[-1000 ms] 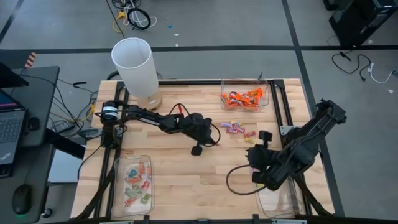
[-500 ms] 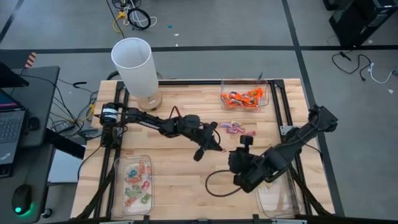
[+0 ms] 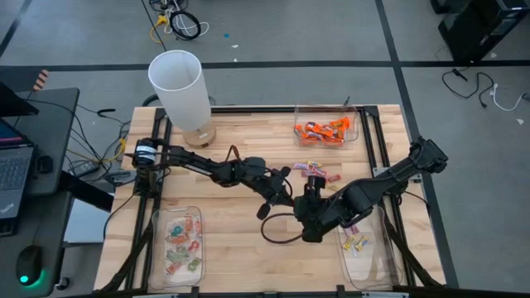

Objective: Sort candy
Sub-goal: Put the red candy into the bottom right transparent bin

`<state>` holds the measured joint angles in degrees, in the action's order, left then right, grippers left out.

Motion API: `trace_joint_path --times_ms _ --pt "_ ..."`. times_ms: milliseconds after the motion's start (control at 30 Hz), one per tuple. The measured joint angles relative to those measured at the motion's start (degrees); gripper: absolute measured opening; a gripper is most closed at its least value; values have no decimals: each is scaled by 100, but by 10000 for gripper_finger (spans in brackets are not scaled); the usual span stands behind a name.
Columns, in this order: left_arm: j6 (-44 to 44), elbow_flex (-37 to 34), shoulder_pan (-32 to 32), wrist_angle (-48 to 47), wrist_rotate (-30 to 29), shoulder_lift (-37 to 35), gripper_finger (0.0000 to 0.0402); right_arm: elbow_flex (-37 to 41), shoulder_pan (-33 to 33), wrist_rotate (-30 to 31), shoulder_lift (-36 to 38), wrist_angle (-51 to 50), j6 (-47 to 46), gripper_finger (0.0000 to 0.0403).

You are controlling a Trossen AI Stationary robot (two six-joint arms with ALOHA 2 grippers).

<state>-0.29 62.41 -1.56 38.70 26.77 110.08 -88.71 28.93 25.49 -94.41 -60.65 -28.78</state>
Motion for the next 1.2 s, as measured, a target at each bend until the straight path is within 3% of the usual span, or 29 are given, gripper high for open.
trace_joint_path --times_ms 267,600,1200 --pt "15 2 -41 52 58 0 0 0 -9 -184 0 60 200 141" --pt "19 2 -43 56 61 0 0 0 -9 -270 2 62 438 9" --pt "3 11 -43 -730 172 -9 2 -27 7 -221 36 -14 441 0"
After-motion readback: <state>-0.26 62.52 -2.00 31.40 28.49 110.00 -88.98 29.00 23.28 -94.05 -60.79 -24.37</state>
